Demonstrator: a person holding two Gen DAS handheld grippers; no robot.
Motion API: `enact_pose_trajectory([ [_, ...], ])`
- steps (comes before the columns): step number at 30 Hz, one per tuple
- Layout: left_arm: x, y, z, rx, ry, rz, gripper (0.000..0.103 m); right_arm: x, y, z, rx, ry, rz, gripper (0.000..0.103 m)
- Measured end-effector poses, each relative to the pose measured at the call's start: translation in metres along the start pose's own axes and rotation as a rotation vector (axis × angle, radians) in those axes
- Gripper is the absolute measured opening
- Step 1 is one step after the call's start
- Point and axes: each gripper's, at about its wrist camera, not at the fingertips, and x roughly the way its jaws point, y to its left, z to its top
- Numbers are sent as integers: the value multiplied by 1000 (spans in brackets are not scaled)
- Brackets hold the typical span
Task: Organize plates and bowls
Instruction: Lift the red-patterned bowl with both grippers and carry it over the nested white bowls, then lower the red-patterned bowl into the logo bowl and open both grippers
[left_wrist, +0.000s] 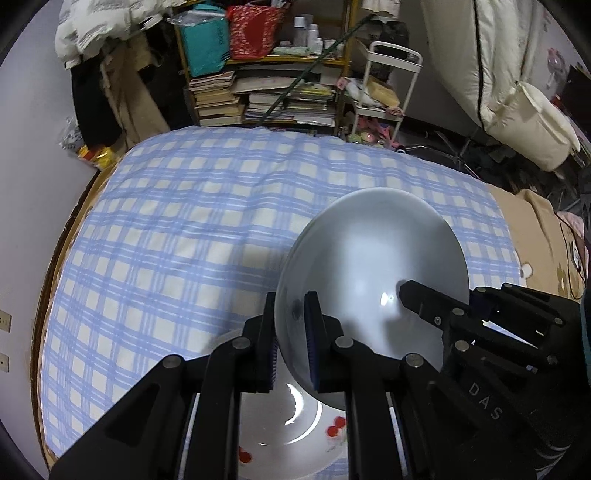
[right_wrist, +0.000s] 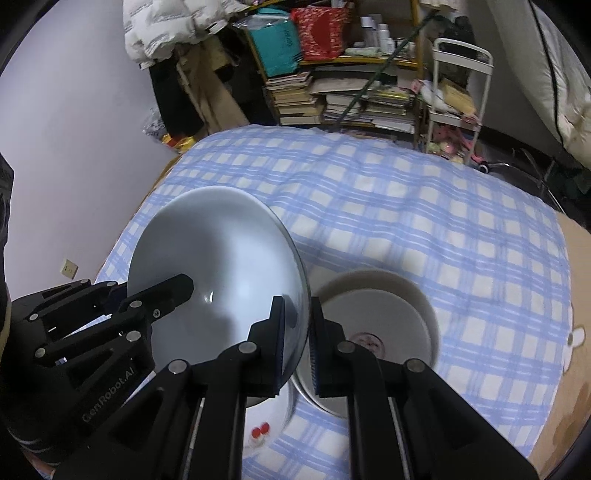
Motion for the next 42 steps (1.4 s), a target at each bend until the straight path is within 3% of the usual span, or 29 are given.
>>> enact_pose_trajectory([
  [16, 7, -53, -4, 65, 27, -12, 13, -25, -49, -19, 73, -44, -10, 13],
  [37, 51, -54, -12, 19, 136, 14, 13, 23, -67, -38, 101, 34, -1, 14],
  [42, 57, -56, -13, -3, 156, -23, 13, 22, -73, -37, 93, 44, -4, 13],
])
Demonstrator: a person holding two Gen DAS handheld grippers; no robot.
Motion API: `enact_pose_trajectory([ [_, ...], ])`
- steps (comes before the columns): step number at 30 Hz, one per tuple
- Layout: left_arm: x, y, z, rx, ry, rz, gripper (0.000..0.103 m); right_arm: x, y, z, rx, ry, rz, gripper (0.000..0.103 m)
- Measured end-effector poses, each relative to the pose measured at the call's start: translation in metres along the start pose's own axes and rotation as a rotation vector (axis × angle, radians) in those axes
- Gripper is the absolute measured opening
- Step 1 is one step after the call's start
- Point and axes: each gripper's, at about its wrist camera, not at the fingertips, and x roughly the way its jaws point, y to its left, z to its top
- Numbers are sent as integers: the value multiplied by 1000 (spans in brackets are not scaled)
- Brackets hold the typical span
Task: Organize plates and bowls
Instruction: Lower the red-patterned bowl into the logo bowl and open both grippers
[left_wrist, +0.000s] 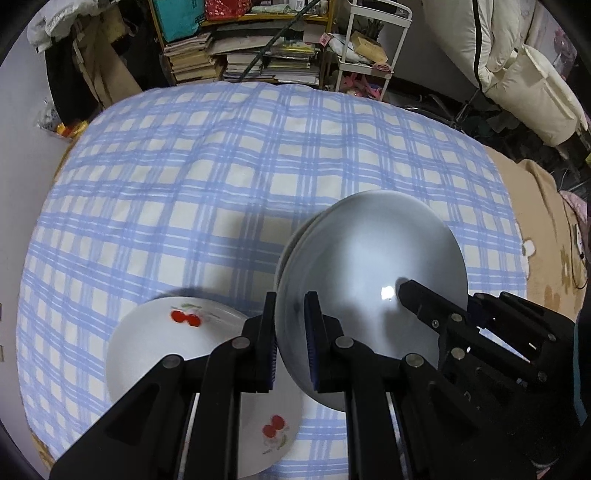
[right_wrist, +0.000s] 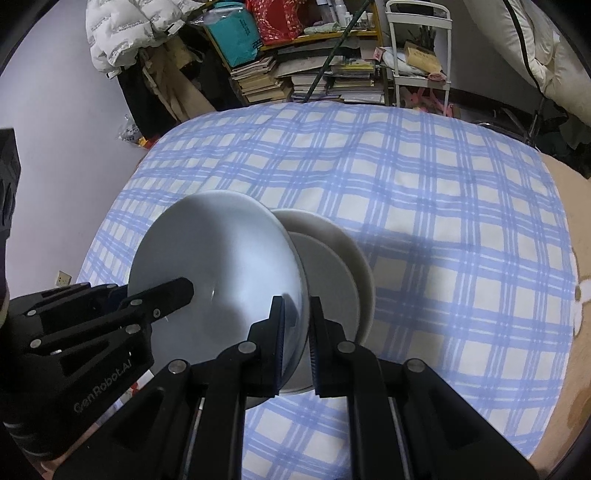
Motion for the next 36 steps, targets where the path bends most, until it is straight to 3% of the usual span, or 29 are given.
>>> enact_pose_trajectory([
  [4, 10, -10, 0, 19, 20, 40, 14, 2, -2, -1, -24, 21, -29, 13],
  [11, 25, -8, -4, -7, 51, 43, 12, 18, -7, -3, -32, 75, -82, 13],
  [25, 15, 0, -1, -28, 6, 64, 13, 14, -5, -1, -12, 27, -96, 16],
  [31, 12, 2, 0, -27, -5, 70, 13, 6, 1, -1, -45, -16, -157, 17],
  [33, 9, 2, 0, -23, -11, 77, 13, 2, 0, 0, -60, -39, -185, 19],
  [36, 4, 2, 1, -12, -26, 92, 13, -1, -6, 2, -30, -40, -158, 26],
])
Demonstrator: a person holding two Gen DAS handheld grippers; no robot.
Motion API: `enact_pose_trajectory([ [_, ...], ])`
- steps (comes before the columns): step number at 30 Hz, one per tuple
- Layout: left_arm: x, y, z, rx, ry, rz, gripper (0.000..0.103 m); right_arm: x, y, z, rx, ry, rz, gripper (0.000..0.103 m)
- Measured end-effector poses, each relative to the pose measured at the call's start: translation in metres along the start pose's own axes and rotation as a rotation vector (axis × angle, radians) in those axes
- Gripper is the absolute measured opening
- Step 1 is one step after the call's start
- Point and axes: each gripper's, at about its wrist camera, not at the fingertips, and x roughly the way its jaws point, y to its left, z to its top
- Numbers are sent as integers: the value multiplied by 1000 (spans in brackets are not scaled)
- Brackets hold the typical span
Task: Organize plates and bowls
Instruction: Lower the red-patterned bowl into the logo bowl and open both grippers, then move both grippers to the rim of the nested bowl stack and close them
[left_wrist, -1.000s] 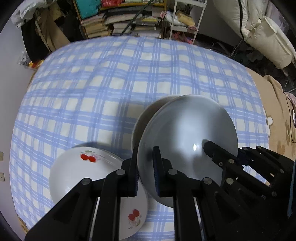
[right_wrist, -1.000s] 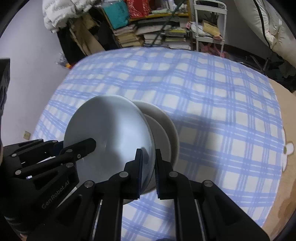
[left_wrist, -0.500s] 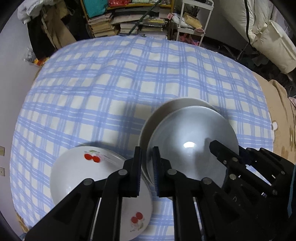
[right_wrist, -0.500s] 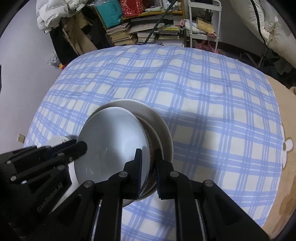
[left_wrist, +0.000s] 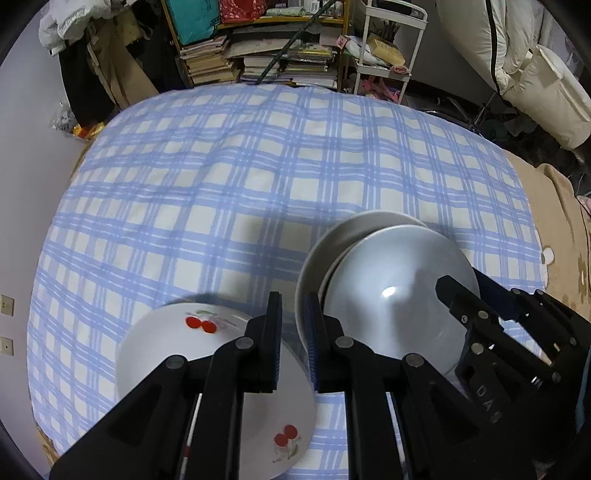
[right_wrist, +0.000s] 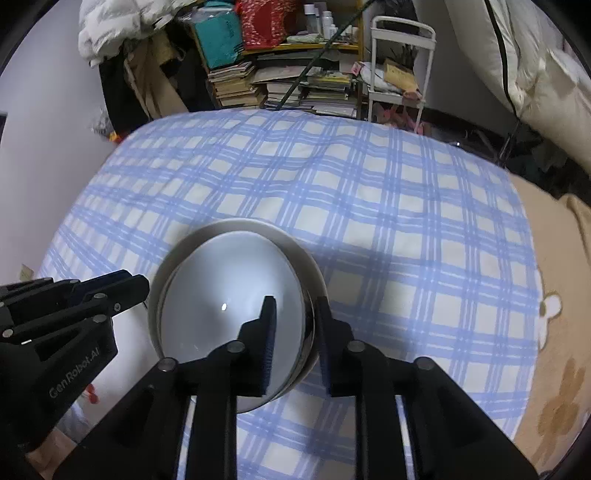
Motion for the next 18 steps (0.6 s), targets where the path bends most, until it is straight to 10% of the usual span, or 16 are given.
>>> enact_pose_trajectory([
  [11, 3, 15, 6, -5, 5, -4, 19, -21, -53, 0, 223, -71, -6, 83],
  [18, 13, 19, 7, -10, 25, -17, 25, -12, -74, -6, 298, 3, -24, 91],
])
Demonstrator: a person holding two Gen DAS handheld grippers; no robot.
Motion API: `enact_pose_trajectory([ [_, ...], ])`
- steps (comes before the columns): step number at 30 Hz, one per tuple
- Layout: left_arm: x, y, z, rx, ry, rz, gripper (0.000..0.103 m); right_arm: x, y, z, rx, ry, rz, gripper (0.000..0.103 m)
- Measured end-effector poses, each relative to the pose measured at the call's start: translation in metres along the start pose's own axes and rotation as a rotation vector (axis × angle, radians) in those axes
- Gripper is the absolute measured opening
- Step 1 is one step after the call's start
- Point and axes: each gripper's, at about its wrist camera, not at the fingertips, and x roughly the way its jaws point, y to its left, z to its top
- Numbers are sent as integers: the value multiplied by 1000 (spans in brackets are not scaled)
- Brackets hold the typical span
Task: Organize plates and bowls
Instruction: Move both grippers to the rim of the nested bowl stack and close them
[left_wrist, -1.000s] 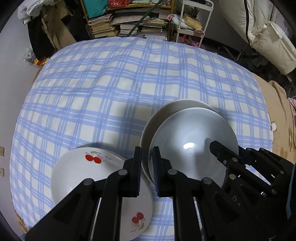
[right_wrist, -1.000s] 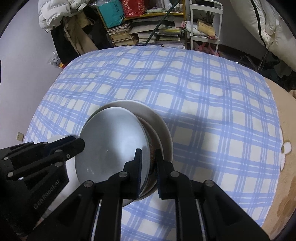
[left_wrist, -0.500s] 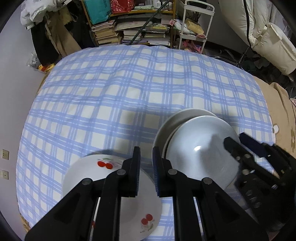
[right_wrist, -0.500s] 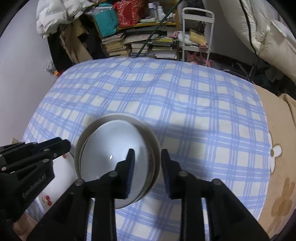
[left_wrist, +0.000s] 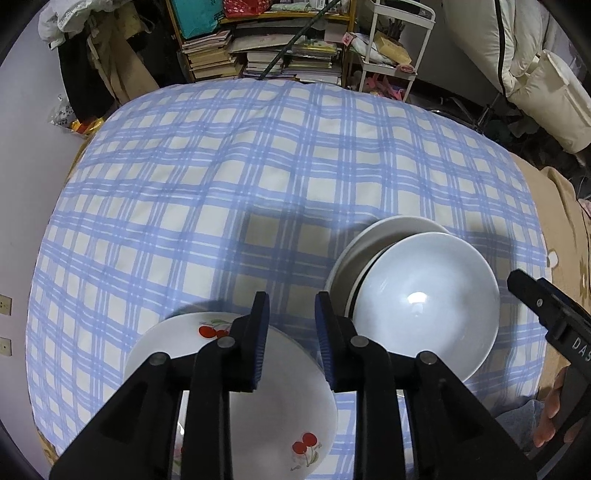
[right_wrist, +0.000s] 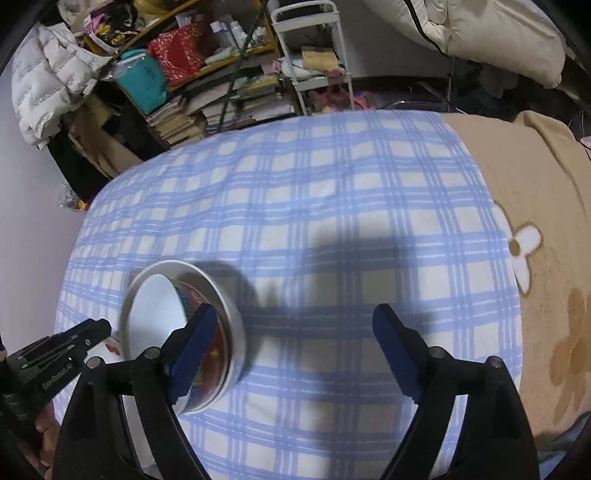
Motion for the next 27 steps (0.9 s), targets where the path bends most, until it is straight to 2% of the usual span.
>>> enact_pose_trajectory([
  [7, 3, 3, 1, -12, 8, -24, 29, 17, 4, -6, -26, 75, -25, 92],
  [11, 3, 3, 1, 3, -7, -14, 41, 21, 5, -8, -39, 87, -46, 92],
  [20, 4, 6, 0, -17, 16, -60, 41, 24, 5, -8, -34, 120, -29, 92],
  [23, 8, 7, 1, -38, 53, -107, 41, 25, 4, -9, -24, 131, -24, 92],
  [27, 11, 7, 2, -48, 55, -107, 41, 27, 2, -9, -7, 143, -13, 92],
])
